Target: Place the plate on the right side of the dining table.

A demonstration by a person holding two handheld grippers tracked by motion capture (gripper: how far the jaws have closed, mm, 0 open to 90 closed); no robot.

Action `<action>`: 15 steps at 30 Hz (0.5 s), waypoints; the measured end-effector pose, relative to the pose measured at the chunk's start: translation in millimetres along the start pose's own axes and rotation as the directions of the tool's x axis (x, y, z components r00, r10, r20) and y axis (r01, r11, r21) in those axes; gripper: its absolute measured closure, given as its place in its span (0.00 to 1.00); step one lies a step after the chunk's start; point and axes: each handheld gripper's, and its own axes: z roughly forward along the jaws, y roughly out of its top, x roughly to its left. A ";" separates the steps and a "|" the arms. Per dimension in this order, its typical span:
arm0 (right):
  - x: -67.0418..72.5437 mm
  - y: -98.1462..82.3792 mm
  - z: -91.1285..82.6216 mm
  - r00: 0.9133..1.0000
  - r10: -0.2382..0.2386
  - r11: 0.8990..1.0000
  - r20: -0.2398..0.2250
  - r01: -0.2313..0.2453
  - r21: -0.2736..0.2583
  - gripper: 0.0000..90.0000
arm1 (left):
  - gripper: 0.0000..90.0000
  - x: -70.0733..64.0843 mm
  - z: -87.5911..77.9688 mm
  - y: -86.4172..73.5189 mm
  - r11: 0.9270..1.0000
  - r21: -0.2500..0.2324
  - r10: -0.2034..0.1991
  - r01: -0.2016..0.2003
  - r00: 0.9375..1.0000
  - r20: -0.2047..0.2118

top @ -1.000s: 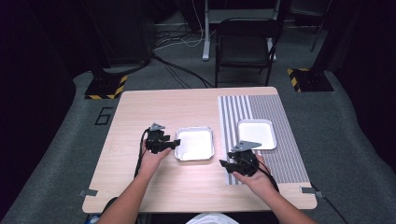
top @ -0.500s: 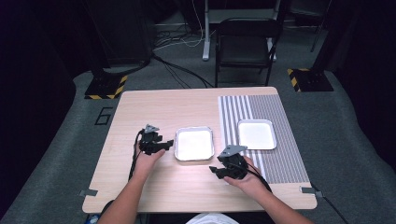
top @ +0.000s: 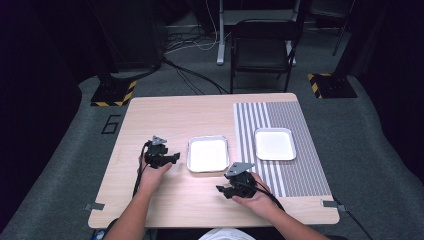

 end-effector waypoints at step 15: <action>12.0 2.1 21.2 0.997 -0.068 0.998 -0.037 0.068 -0.013 0.47 | 0.46 8.9 4.2 -13.7 0.999 0.038 0.002 -0.001 1.000 -0.028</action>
